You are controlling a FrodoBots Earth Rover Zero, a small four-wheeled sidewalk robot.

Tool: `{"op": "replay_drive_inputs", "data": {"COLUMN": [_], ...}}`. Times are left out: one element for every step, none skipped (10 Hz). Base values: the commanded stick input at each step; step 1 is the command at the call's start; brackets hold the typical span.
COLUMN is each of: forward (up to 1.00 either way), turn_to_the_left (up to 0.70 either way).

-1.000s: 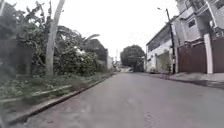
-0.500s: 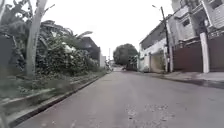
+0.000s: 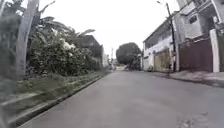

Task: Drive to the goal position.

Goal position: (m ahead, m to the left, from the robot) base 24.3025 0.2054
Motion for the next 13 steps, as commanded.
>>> {"op": "replay_drive_inputs", "data": {"forward": [1.0,1.0,1.0,1.0,1.0,1.0,1.0,1.0,1.0,1.0,1.0,1.0,1.0], "turn_to_the_left": [0.0,0.0,0.0,0.0,0.0,0.0,0.0,0.0,-0.18,-0.33,-0.16,0.0,0.0]}}
